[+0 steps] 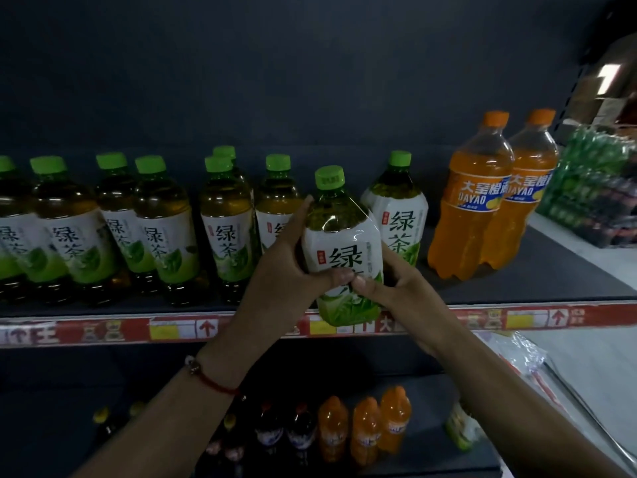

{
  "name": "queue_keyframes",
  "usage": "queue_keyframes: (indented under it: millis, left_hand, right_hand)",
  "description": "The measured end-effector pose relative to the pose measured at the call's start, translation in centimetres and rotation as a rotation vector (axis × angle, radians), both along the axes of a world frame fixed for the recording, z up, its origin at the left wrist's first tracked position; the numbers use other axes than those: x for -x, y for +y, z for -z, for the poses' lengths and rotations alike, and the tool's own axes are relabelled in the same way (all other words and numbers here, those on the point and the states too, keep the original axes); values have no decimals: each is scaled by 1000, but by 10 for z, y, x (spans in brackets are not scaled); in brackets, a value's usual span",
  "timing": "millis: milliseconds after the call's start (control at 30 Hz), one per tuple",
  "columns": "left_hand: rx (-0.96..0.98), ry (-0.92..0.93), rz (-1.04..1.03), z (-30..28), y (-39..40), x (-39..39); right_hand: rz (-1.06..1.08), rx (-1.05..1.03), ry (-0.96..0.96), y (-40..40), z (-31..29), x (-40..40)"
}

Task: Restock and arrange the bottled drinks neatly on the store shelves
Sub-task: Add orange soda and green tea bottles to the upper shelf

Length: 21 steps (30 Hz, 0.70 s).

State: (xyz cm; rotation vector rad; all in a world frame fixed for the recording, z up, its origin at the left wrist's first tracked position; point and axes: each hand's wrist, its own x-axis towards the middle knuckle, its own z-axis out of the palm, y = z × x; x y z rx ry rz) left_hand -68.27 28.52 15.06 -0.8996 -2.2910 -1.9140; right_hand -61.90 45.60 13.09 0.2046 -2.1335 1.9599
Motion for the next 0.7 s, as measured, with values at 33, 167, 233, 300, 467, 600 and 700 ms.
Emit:
queue_keyframes:
  millis: [33,167,233,300,467,600,700]
  left_hand:
    - [4,14,-20,1,2,0]
    - [23,86,-100,6,8,-2]
    - [89,179,-161,7,10,-4]
    - [198,309,-240,8,12,-3]
    - [383,456,-375,8,13,1]
    - [467,542,-428,6,18,8]
    - [554,574,-464,1,23,15]
  right_hand:
    - [6,-4,8,2,0,2]
    - [44,-47,35,4,7,7]
    - [78,-113,68,3,12,9]
    - [120,-155,89,4,16,11]
    - [266,-228,117,5,19,17]
    - [309,-292,159,3,16,22]
    - [339,-302,157,4,21,24]
